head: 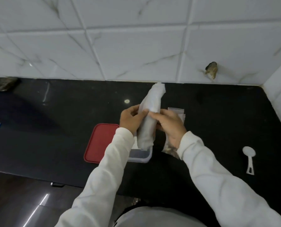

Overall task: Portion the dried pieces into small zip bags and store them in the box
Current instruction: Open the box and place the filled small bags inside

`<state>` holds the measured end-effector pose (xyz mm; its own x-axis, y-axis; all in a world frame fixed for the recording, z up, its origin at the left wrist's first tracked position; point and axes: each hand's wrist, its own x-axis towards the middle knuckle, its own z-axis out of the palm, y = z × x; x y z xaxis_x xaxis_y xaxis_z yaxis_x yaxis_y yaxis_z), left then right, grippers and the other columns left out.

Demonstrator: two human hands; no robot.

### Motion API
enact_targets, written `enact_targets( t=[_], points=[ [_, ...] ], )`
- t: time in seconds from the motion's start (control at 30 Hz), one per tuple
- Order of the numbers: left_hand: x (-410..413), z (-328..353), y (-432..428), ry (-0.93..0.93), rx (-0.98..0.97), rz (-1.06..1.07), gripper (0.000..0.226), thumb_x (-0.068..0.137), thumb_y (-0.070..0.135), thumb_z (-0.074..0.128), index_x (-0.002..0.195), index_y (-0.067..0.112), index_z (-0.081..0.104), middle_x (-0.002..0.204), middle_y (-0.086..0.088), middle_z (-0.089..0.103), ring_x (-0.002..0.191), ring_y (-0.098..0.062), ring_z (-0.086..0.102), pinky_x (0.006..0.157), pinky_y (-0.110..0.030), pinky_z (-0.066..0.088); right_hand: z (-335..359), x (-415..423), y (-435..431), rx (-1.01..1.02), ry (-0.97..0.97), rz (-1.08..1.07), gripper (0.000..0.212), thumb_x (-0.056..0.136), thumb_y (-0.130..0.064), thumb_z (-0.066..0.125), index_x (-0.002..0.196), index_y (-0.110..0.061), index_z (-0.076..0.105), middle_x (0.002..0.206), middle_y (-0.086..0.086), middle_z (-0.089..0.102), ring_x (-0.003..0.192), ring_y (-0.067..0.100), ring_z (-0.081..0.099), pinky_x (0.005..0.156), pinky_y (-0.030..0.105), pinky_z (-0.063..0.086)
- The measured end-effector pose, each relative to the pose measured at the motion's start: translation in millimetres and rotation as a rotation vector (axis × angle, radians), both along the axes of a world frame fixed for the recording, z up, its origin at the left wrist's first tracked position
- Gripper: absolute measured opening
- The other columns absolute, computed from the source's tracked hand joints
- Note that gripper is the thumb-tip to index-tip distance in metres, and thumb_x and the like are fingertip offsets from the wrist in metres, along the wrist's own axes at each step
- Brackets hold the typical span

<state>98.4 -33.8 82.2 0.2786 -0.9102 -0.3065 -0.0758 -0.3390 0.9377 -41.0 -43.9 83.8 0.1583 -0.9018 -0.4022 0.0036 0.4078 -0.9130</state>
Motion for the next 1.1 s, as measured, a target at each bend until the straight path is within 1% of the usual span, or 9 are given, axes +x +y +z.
enact_targets(
  t=[0.27,0.47,0.57,0.63,0.73,0.8,0.93,1.03,1.1],
  points=[
    [46,-45,-4,-0.086,0.144,-0.084,0.045,0.088,0.012,0.072,0.13,0.019,0.057,0.123,-0.003,0.065,0.109,-0.023,0.063,0.094,-0.048,0.056,-42,46,-4,-0.054,0.53,0.178,0.044,0.086,-0.024,0.069,0.127,-0.022,0.051,0.112,-0.001,0.064,0.103,0.016,0.062,0.09,0.038,0.054],
    [45,-65,-10,-0.172,0.156,-0.147,0.043,0.088,0.004,0.069,0.124,0.02,0.052,0.11,0.004,0.059,0.095,-0.014,0.058,0.081,-0.029,0.049,-52,66,-2,-0.151,0.949,0.189,0.052,0.088,-0.03,0.068,0.131,-0.017,0.042,0.118,0.007,0.061,0.104,0.024,0.062,0.091,0.04,0.054],
    [43,-66,-11,-0.281,0.155,-0.205,0.047,0.088,0.0,0.064,0.13,0.016,0.048,0.121,-0.005,0.06,0.11,-0.025,0.061,0.086,-0.032,0.051,-53,77,1,-0.203,1.072,0.207,0.057,0.09,-0.033,0.066,0.137,-0.017,0.037,0.123,0.008,0.059,0.109,0.025,0.061,0.091,0.036,0.05],
    [44,-67,-14,-0.3,0.143,-0.218,0.043,0.091,0.001,0.06,0.13,0.013,0.047,0.127,-0.009,0.058,0.115,-0.027,0.059,0.093,-0.036,0.051,-55,80,1,-0.202,1.105,0.236,0.058,0.091,-0.036,0.064,0.139,-0.018,0.036,0.125,0.008,0.059,0.111,0.024,0.06,0.092,0.035,0.049],
    [47,-67,-17,-0.258,0.098,-0.178,0.027,0.096,0.01,0.057,0.122,0.014,0.05,0.119,-0.005,0.059,0.105,-0.021,0.059,0.084,-0.029,0.047,-56,81,-3,-0.179,1.112,0.231,0.056,0.09,-0.04,0.064,0.136,-0.017,0.04,0.125,0.008,0.059,0.11,0.023,0.061,0.091,0.034,0.048],
    [48,-70,-18,-0.274,0.081,-0.172,0.02,0.097,0.011,0.057,0.116,0.014,0.052,0.116,-0.004,0.061,0.099,-0.017,0.059,0.081,-0.026,0.045,-58,80,-6,-0.189,1.059,0.125,0.06,0.087,-0.041,0.067,0.135,-0.018,0.04,0.126,0.009,0.059,0.11,0.024,0.061,0.091,0.035,0.05],
    [44,-73,-20,-0.396,0.083,-0.189,0.016,0.095,0.01,0.059,0.109,0.01,0.054,0.113,-0.008,0.063,0.099,-0.025,0.063,0.084,-0.035,0.053,-60,80,-7,-0.376,0.945,-0.004,0.085,0.084,-0.033,0.073,0.151,-0.029,0.019,0.15,0.004,0.039,0.132,0.024,0.046,0.106,0.046,0.044],
    [39,-71,-21,-0.459,0.086,-0.195,0.019,0.094,0.014,0.061,0.111,0.007,0.055,0.114,-0.01,0.062,0.1,-0.028,0.064,0.087,-0.038,0.054,-68,79,-9,-0.379,0.988,0.057,0.071,0.088,-0.041,0.065,0.149,-0.026,0.03,0.148,0.002,0.042,0.132,0.022,0.046,0.11,0.04,0.039],
    [39,-68,-18,-0.436,0.031,-0.162,0.028,0.092,0.015,0.064,0.116,0.009,0.053,0.117,-0.011,0.061,0.103,-0.029,0.063,0.089,-0.041,0.054,-71,77,-8,-0.353,0.971,0.079,0.06,0.091,-0.036,0.063,0.144,-0.02,0.04,0.145,0.004,0.046,0.129,0.022,0.048,0.11,0.037,0.038]
  ],
)
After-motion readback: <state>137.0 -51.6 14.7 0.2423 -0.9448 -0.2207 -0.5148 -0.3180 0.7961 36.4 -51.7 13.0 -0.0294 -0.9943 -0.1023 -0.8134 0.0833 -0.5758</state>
